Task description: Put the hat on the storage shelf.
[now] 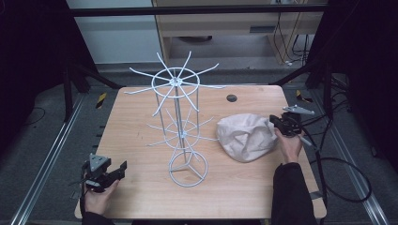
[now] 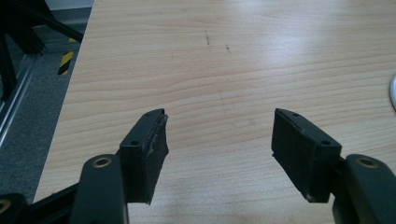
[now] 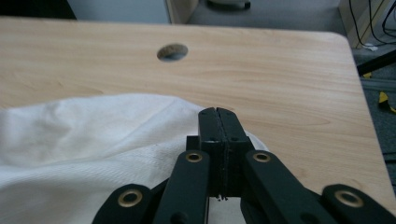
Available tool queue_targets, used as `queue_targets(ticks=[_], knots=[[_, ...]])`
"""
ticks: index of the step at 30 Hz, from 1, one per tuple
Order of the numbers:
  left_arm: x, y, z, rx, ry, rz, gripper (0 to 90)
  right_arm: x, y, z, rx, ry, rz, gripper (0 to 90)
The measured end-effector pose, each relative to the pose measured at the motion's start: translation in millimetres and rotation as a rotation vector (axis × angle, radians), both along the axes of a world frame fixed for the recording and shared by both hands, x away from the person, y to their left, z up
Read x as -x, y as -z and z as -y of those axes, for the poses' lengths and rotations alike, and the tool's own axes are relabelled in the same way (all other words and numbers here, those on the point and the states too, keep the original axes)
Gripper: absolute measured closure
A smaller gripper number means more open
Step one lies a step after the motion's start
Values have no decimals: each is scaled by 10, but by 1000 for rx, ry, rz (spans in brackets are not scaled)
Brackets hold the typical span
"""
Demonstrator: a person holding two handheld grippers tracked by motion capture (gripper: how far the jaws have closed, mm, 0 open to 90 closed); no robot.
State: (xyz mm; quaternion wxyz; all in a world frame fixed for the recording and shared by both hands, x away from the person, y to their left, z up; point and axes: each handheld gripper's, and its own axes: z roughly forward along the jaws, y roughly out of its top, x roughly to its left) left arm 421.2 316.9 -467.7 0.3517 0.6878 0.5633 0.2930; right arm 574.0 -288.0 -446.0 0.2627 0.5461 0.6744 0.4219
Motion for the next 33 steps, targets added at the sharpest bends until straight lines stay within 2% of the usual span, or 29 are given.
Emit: queue_targets(ticks=[2,4,6,9,12,14,18,23,28,32,33], knots=[[1,0,-1,1,1,0,359,-61,83,-29,43,5,-43,900],[4,-3,1,7,6,1,374,-75,184,-20,65,15,-81,900],[6,-6,7,9,11,0,389,-64,272,14,92,21,-100,900],[12,-12,17,11,17,0,417,-19,297,68,78,24,-89,900],[14,-23,36,19,28,-1,436,28,283,95,119,16,-111,900],[15,-22,42,18,30,-4,440,40,276,91,129,10,-114,900],[17,-17,46,18,33,-9,449,161,229,82,179,-14,-158,900],[18,-21,53,19,38,-7,449,297,226,79,167,-16,-163,900],[15,-19,41,16,36,-5,449,514,219,67,188,-41,-168,900],[14,-20,25,16,34,-3,448,685,237,62,165,-43,-159,900],[14,-20,25,16,34,-3,448,685,237,62,165,-43,-159,900]])
